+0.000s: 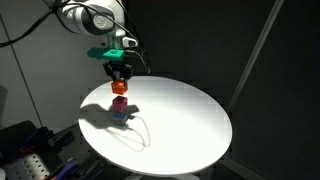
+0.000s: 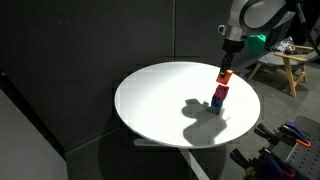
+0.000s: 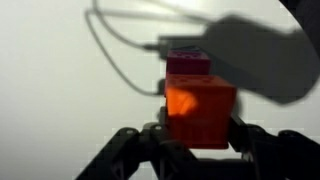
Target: Stack the purple toy block on top of the other stacked toy blocks
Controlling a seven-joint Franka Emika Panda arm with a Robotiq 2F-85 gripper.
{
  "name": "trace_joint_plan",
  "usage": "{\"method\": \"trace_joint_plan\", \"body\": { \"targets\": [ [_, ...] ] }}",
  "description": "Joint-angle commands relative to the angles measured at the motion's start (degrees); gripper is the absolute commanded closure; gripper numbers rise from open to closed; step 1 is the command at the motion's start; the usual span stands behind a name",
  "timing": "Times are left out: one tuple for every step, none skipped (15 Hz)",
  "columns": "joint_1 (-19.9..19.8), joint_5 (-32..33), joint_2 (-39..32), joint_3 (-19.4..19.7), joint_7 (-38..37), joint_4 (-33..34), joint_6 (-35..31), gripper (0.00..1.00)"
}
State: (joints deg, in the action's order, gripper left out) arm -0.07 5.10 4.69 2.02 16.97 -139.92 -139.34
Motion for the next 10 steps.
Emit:
{"method": "trace_joint_plan", "body": {
  "targets": [
    [-0.21,-0.72,-1.07,0.07,1.06,2.0,1.74,0.7],
    [-0.24,-0.67,-1.23,0.06,0.99,2.06,1.73,0.7],
    [-0.28,-0.61,-1.35,0.06,0.92,2.08,1.69,0.7],
    [-0.32,-0.53,-1.43,0.05,0.82,2.07,1.67,0.7],
    [-0.36,-0.49,-1.5,0.05,0.74,2.06,1.72,0.7],
    [-0.4,-0.47,-1.6,0.04,0.66,2.05,1.72,0.7],
    [-0.44,-0.41,-1.73,0.03,0.59,2.06,1.74,0.7],
    [-0.46,-0.37,-1.83,0.02,0.57,2.04,1.73,0.7],
    [-0.51,-0.38,-1.9,0.05,0.6,2.04,1.81,0.7],
    [-0.55,-0.39,-1.95,0.08,0.62,2.03,1.86,0.7]
  ]
}}
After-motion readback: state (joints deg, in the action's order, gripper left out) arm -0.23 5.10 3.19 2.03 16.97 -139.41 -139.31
